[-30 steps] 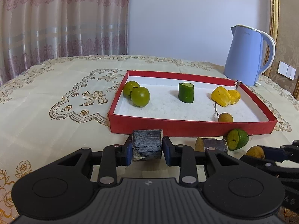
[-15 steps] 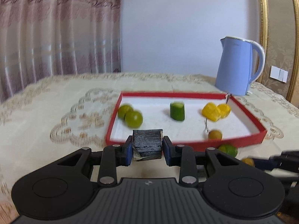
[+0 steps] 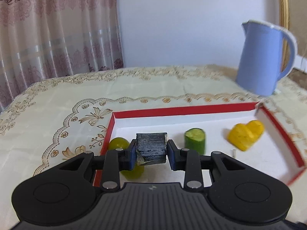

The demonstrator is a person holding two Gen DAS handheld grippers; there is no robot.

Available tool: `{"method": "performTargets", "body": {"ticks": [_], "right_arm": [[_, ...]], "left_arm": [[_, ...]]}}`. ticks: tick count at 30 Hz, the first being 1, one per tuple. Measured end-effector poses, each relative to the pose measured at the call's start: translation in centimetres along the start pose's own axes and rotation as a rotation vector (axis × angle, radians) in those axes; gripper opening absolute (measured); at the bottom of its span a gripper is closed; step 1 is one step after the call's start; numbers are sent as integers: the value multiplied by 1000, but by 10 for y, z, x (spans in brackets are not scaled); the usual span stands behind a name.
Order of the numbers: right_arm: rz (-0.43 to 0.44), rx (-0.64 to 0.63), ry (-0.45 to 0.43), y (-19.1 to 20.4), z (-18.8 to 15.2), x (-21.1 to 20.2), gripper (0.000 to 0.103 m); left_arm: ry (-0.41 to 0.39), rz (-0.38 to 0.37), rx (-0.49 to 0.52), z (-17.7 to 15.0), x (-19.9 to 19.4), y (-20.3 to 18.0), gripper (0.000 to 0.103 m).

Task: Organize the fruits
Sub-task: 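Carry the dark block into the tray and open the left gripper while the right gripper carries the brown fruit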

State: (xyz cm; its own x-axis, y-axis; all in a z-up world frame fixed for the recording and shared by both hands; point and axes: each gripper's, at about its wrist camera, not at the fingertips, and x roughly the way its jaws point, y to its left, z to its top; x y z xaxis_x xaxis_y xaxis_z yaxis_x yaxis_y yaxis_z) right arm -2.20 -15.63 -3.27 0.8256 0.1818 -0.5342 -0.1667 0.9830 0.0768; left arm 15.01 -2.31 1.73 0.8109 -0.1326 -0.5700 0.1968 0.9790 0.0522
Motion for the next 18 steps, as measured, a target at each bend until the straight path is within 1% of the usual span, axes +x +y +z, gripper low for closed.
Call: {"method": "performTargets", "body": {"ticks": [3, 8, 14, 18], "right_arm": [[10, 3, 0, -1, 0, 0, 27], [15, 4, 3, -1, 0, 1, 27], [15, 7, 4, -1, 0, 1, 27], [15, 11, 4, -2, 0, 1, 27]], "left_arm": [[15, 15, 12, 2, 15, -3, 32], [19, 12, 31, 8, 24, -11, 32], [19, 3, 49, 10, 26, -22, 32], [6, 20, 81, 8, 21, -30, 32]]}}
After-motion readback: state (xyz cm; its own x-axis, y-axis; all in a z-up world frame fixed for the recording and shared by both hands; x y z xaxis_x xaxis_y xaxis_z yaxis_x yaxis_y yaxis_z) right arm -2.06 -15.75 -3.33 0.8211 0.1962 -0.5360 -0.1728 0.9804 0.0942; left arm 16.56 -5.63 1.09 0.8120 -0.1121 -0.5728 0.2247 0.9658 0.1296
